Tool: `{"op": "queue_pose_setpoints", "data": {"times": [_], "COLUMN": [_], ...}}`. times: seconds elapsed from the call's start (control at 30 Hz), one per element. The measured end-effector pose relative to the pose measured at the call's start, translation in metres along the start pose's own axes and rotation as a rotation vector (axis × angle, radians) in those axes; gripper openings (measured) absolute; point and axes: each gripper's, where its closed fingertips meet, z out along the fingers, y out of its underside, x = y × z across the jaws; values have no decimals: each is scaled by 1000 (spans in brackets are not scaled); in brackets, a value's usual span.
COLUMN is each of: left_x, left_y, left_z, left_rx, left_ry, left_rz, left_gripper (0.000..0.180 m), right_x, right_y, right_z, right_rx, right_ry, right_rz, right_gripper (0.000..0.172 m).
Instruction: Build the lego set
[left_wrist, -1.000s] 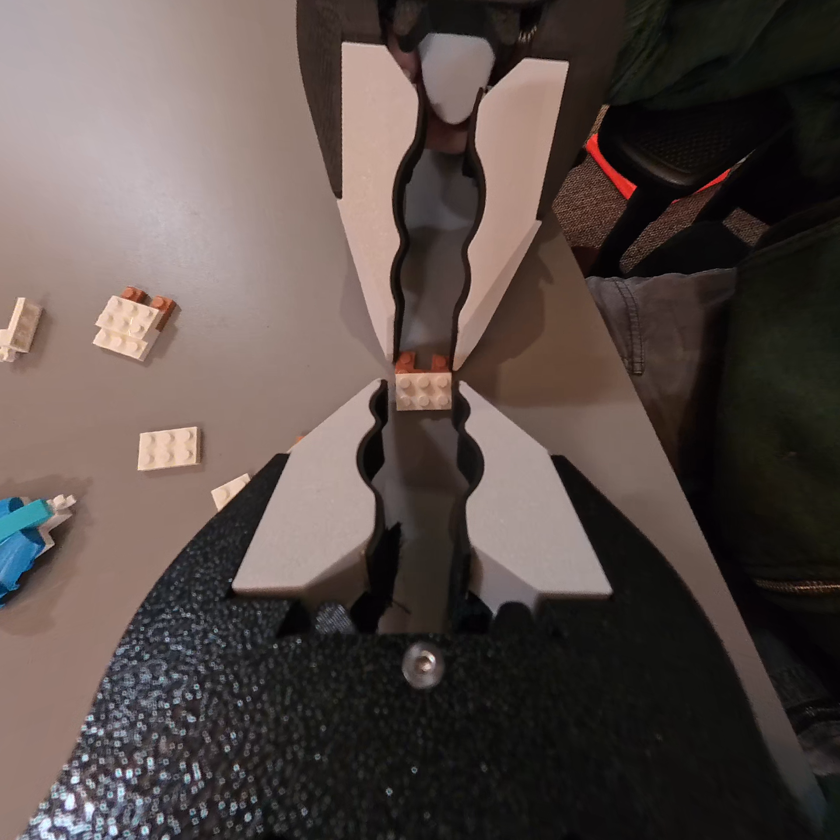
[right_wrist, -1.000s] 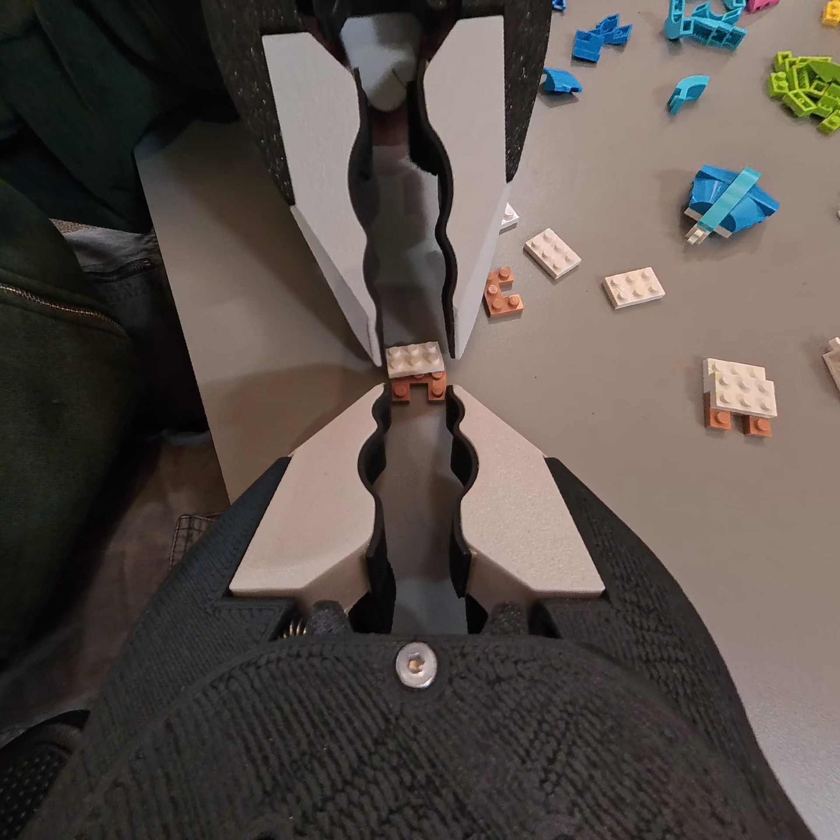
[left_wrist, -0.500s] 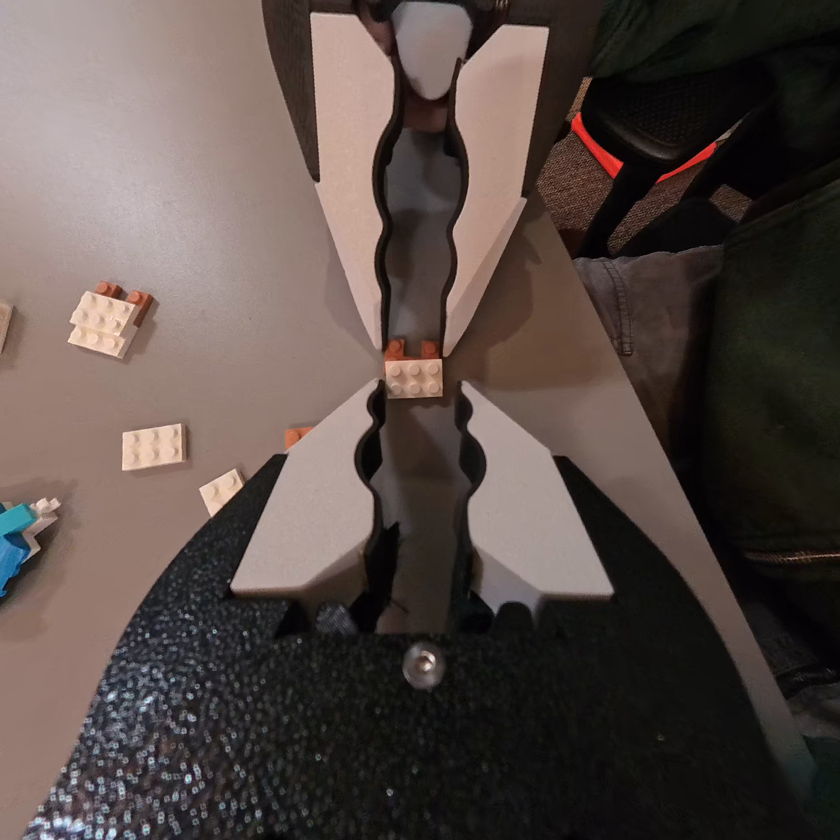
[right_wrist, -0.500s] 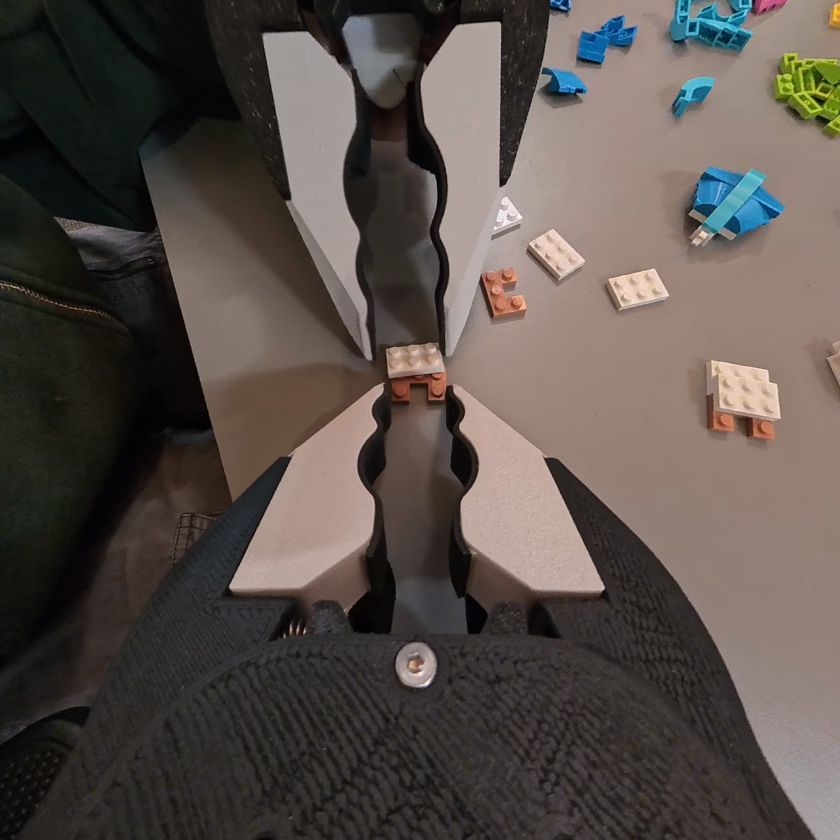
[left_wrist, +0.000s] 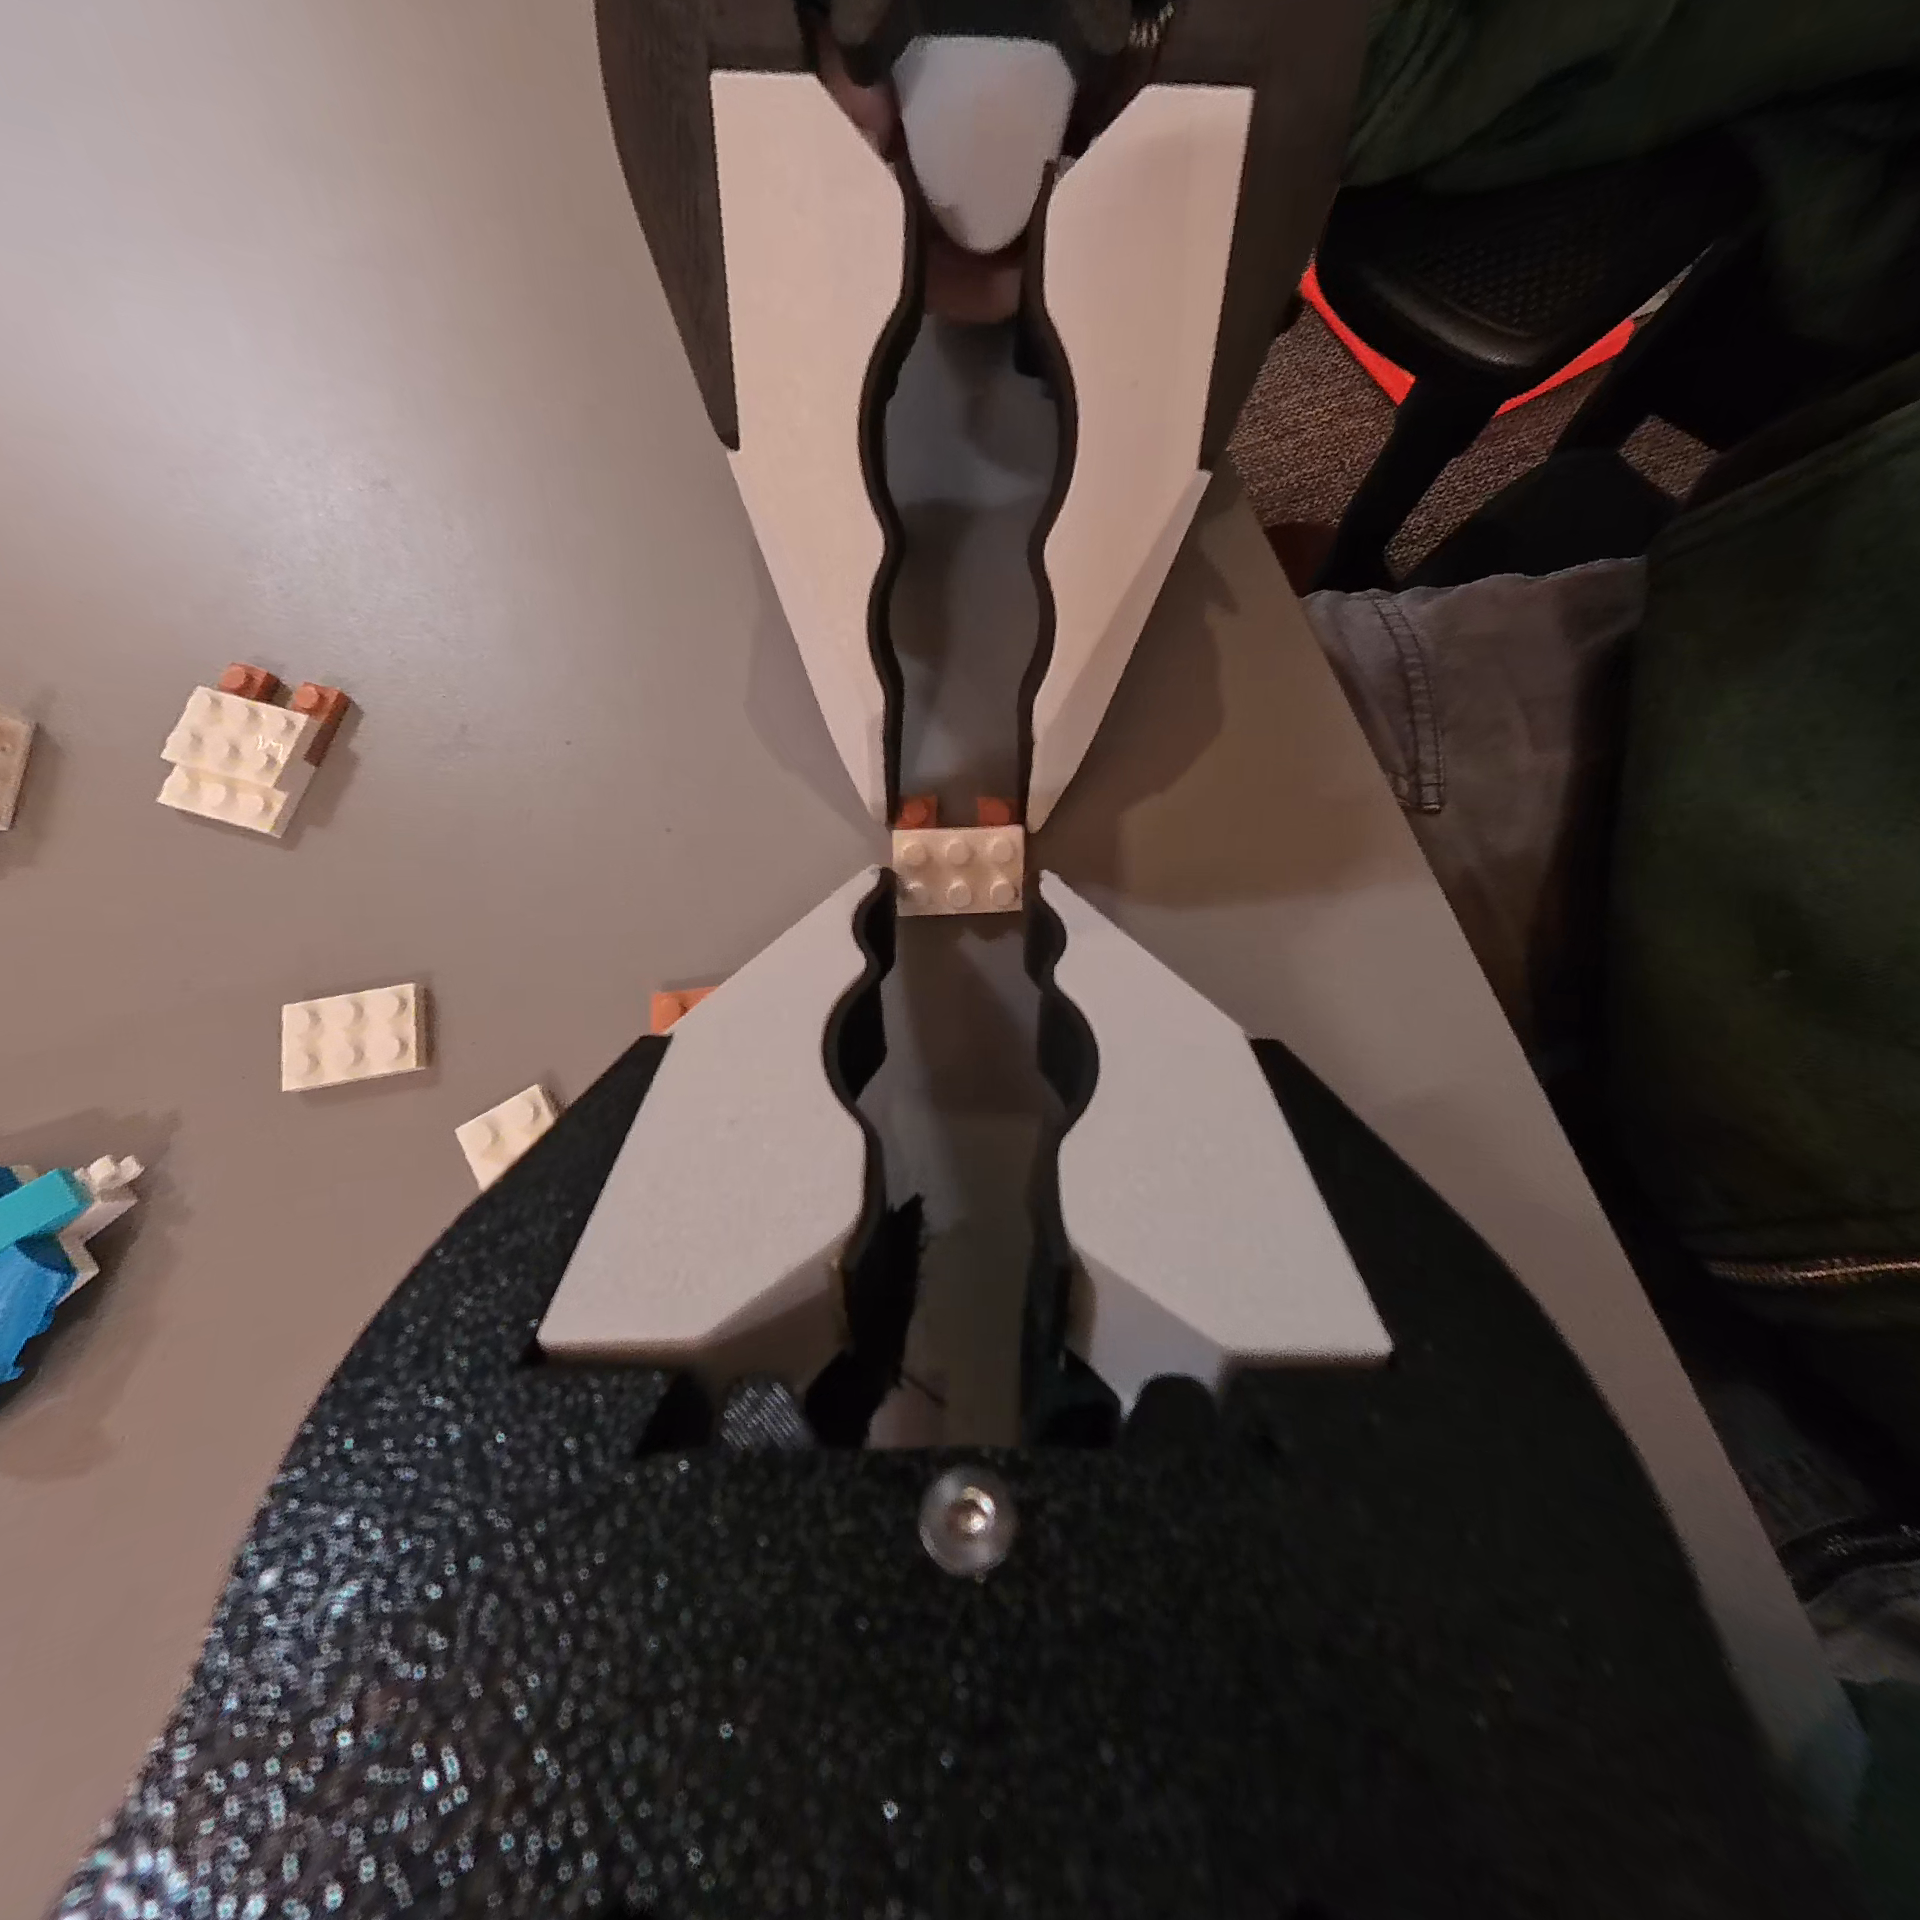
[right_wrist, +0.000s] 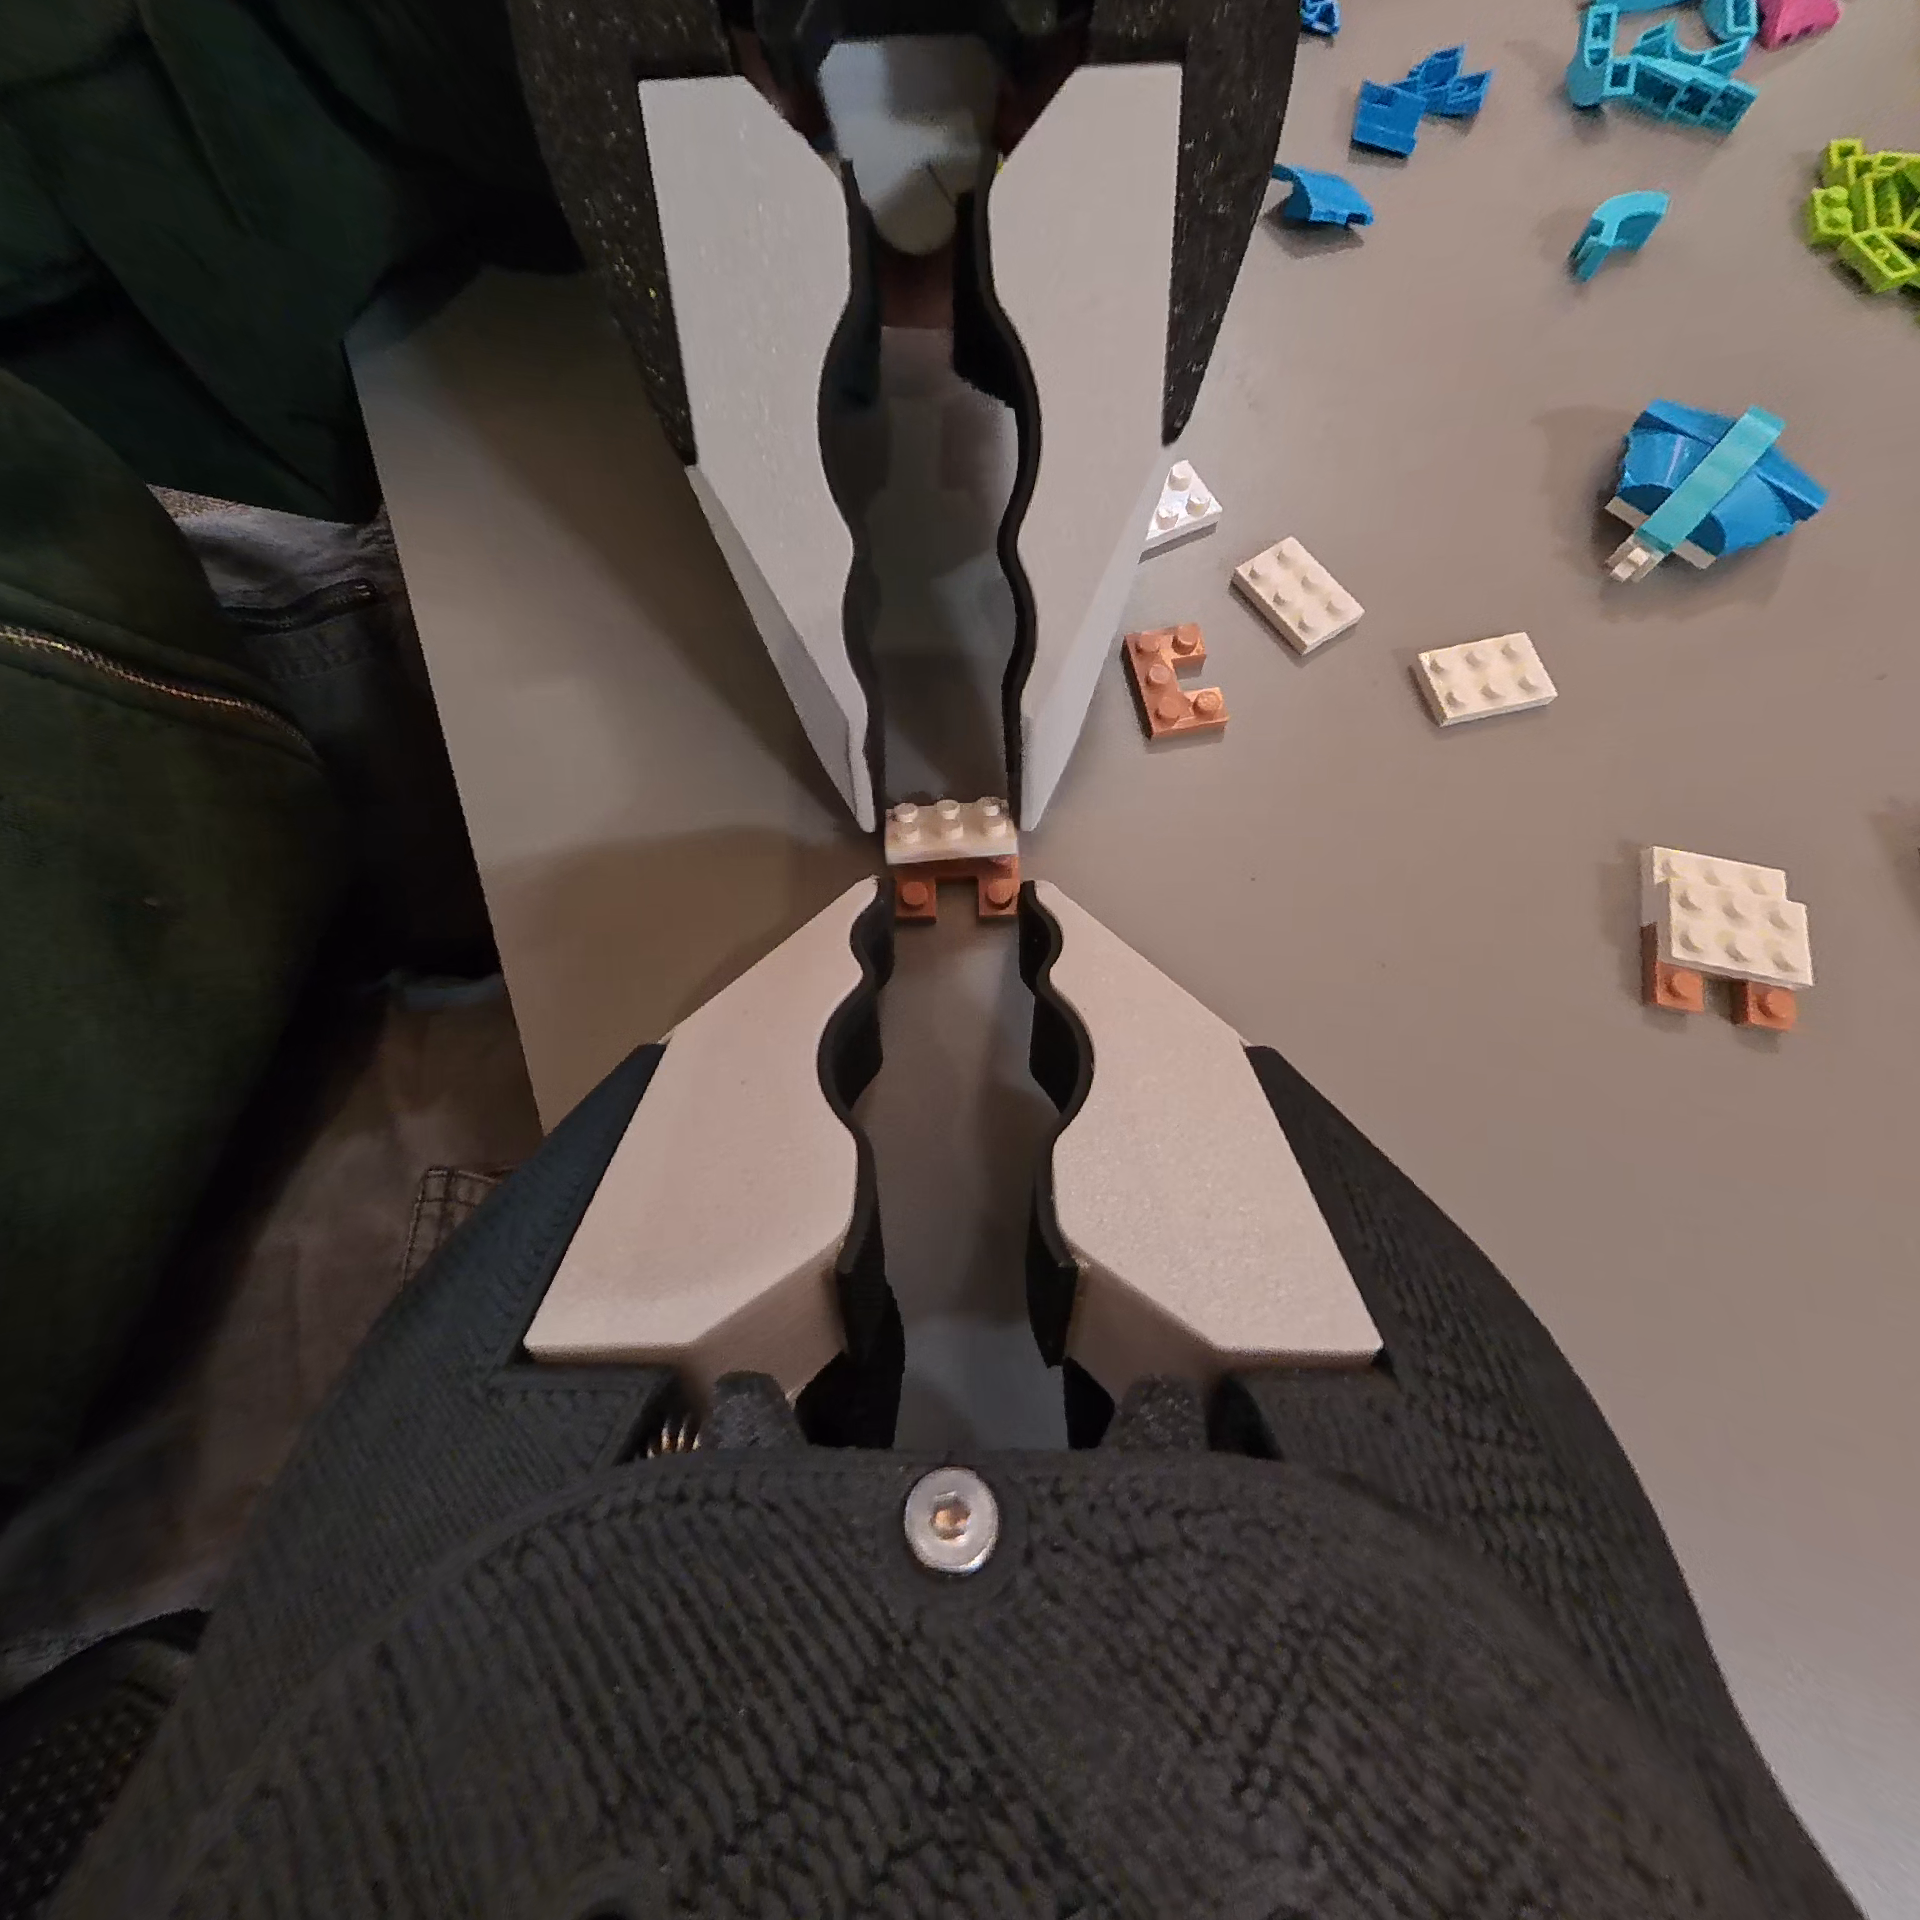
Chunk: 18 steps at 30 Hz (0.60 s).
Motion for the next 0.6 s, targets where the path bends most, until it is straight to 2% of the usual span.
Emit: {"op": "queue_pose_setpoints", "data": {"times": [0.17, 0.6], "left_x": [2, 1], "left_y": [1, 3], "left_z": [1, -10], "left_rx": [-3, -5], "left_ry": [18, -11], "left_rz": [-10, 13], "left_gripper": [31, 35], "right_x": [0, 0], "right_y": [0, 0], "right_z": [0, 0], "right_rx": [0, 2], "right_ry": [-1, -5], "right_rz": [1, 12], "right_gripper": [24, 24]}}
